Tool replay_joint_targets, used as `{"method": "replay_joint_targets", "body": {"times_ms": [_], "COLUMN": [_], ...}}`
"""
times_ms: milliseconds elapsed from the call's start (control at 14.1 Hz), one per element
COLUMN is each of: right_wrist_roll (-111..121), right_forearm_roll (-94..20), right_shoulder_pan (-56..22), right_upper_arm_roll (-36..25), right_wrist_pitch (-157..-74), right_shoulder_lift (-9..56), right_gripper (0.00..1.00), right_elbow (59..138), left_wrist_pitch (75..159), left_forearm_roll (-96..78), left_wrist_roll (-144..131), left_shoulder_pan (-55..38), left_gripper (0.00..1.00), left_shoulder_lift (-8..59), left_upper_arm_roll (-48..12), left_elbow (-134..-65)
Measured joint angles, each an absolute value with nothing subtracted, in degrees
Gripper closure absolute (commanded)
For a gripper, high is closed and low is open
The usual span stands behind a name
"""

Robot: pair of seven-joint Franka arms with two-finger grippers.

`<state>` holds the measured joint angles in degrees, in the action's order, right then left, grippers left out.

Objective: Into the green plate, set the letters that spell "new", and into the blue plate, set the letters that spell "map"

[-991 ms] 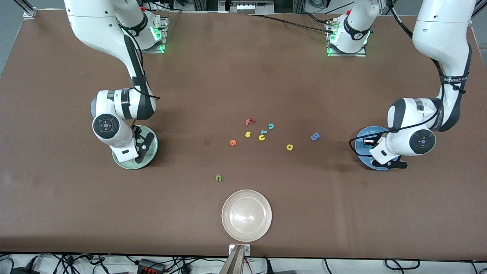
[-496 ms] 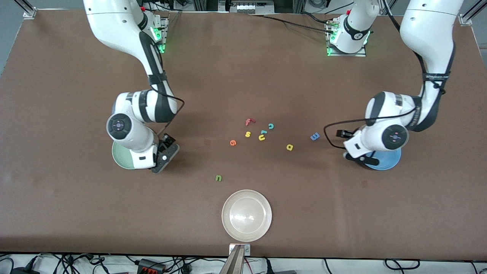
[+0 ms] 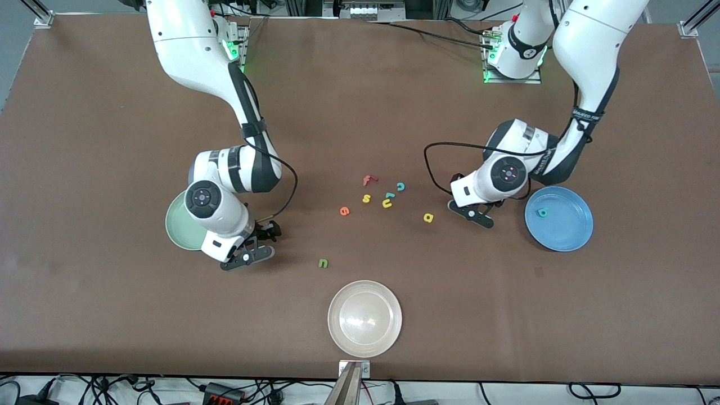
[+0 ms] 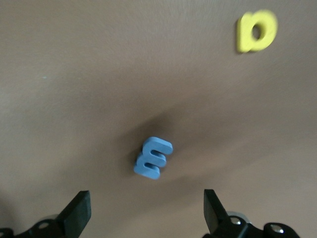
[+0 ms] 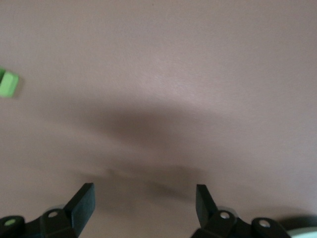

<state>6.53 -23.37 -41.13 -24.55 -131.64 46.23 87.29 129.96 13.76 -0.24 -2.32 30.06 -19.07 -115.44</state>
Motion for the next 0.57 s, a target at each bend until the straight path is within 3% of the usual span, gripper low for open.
{"method": "replay_joint_targets", "body": {"times_ms": [354, 566], "right_wrist_roll": [-10.4, -22.7], "right_forearm_roll": [-23.4, -23.5], "right_shoulder_pan": [-41.3, -41.3], "right_upper_arm_roll": [-20.7, -18.7], "right_wrist_pitch": [-131.6, -131.7], "right_shoulder_lift": [49.4, 51.1], "right_gripper": [0.25, 0.29], "right_elbow": [81.4, 77.0], "left_wrist_pitch": [133.5, 134.0], "left_forearm_roll": [16.1, 16.3], "left_wrist_roll": [0.2, 0.3], "left_shoulder_pan": [-2.6, -3.1], "left_gripper": [0.59, 0.73], "left_shoulder_lift": [32.1, 32.1], "left_upper_arm_roll": [-19.2, -19.2], "left_elbow": [-115.8, -115.5]}}
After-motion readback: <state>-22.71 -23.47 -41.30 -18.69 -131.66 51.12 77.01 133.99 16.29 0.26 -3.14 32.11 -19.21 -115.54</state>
